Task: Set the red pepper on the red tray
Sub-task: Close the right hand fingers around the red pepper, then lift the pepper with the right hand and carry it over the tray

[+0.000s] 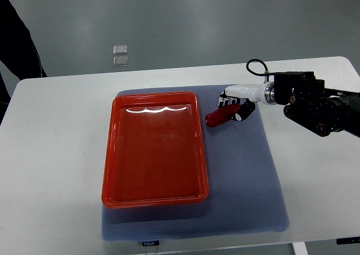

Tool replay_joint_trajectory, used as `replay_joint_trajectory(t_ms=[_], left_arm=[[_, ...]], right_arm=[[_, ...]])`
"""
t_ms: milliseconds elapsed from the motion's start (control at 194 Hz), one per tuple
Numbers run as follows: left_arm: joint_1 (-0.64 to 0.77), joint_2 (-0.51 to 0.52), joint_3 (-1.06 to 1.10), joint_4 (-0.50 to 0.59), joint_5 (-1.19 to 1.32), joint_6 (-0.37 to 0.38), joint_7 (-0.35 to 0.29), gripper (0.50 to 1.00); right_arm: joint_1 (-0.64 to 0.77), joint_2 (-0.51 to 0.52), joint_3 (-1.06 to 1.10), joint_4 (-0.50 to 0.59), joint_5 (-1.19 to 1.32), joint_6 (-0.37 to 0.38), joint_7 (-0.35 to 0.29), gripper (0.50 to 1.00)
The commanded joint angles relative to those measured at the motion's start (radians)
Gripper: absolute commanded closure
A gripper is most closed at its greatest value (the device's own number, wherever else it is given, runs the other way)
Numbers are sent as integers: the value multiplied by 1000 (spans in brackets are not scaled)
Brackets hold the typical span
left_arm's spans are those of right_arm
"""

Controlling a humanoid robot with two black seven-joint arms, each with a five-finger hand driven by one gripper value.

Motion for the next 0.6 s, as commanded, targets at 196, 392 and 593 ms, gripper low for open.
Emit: replay_joint_trajectory(t_ms=[196, 392, 593], left_arm=[[0, 0, 0, 0, 0, 0, 0, 500], [0, 0, 0, 0, 0, 0, 0, 500], [0, 0, 0, 0, 0, 0, 0, 500]], right_arm=[[42, -11, 6, 0, 15, 3, 20, 1000], [79, -15, 24, 26, 32, 24, 132, 1000], [90, 3, 23, 126, 29, 18, 192, 1000]])
